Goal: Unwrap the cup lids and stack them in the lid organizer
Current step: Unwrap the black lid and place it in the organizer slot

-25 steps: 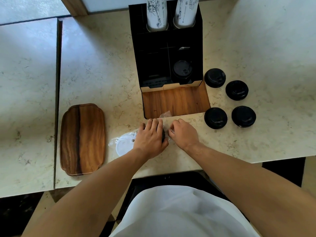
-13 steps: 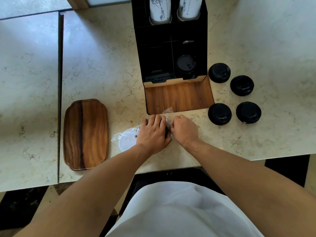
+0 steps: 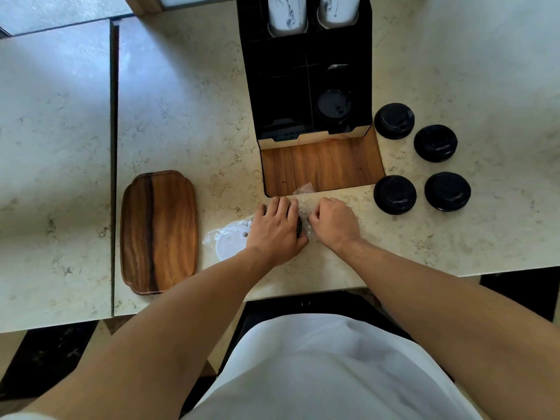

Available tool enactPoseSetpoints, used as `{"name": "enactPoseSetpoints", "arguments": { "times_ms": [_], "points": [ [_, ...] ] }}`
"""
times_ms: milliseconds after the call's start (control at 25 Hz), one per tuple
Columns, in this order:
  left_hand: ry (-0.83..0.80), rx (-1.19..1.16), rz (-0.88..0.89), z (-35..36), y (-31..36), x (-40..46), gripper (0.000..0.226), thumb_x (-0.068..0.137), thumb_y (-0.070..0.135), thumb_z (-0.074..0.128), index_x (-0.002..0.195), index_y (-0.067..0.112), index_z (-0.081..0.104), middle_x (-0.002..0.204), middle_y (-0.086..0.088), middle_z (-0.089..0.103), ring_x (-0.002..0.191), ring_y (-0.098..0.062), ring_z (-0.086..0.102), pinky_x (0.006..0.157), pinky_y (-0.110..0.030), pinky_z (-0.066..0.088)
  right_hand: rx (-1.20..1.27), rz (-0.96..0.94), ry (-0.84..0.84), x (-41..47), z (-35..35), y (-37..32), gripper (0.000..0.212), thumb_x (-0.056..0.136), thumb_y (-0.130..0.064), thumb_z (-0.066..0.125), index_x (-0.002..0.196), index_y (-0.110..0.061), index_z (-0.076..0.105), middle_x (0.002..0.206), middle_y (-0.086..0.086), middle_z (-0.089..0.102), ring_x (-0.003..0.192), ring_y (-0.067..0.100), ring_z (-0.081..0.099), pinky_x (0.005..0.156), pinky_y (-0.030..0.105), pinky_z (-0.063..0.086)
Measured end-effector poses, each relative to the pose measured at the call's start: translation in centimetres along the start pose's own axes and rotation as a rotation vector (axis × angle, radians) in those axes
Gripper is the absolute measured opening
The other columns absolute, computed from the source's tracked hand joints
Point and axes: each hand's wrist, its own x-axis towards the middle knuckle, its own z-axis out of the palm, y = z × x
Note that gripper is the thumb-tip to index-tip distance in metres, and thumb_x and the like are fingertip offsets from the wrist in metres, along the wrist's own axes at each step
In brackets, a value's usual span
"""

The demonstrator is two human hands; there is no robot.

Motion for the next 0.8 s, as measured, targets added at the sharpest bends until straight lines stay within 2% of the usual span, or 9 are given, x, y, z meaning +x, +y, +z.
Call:
{"name": "enactPoseSetpoints", "arguments": {
  "times_ms": [200,440,560,720,800],
  "points": [
    [0.003,0.007,-0.002,0.1,0.0,0.1,0.072,0.090,0.054,0.042,0.138,0.001,0.044,0.128,-0.018,0.055,0.117,-0.036,0.048,0.091,-0.051,0.045,0.081,0.057,-0.008,0.0,-0.4,-0.3,0.024,0.096,-0.029,0.056,0.095,-0.008,0.068,0.091,0.007,0.068,0.081,0.023,0.063,0.068,0.037,0.054],
    [0.001,0.027,-0.001,-0.1,0.0,0.0,0.072,0.091,0.054,0.040,0.140,0.001,0.042,0.130,-0.018,0.054,0.119,-0.035,0.047,0.094,-0.052,0.044,0.165,0.144,-0.018,0.1,-0.7,-0.3,0.022,0.095,-0.026,0.057,0.094,-0.007,0.067,0.092,0.009,0.069,0.083,0.025,0.064,0.073,0.041,0.057],
    [0.009,0.023,-0.002,0.0,0.0,0.0,0.071,0.092,0.054,0.039,0.140,0.002,0.042,0.131,-0.018,0.054,0.120,-0.035,0.047,0.095,-0.052,0.044,0.146,0.177,-0.011,0.5,-1.3,0.3,0.023,0.095,-0.026,0.057,0.093,-0.006,0.067,0.091,0.010,0.069,0.082,0.025,0.064,0.071,0.039,0.056],
    [0.018,0.020,-0.004,0.1,0.0,0.0,0.072,0.092,0.055,0.040,0.141,0.002,0.043,0.131,-0.017,0.054,0.121,-0.035,0.047,0.096,-0.052,0.045,0.095,0.228,0.006,1.7,-3.2,2.8,0.027,0.096,-0.027,0.055,0.098,-0.003,0.067,0.096,0.013,0.070,0.087,0.029,0.066,0.076,0.043,0.057],
    [0.019,0.019,-0.007,0.2,0.0,0.1,0.073,0.092,0.056,0.040,0.141,0.003,0.043,0.132,-0.016,0.054,0.121,-0.034,0.047,0.097,-0.053,0.045,0.069,0.224,0.030,2.1,-4.1,4.1,0.026,0.097,-0.027,0.055,0.100,-0.003,0.066,0.097,0.013,0.069,0.084,0.027,0.064,0.072,0.040,0.056]
  ]
}}
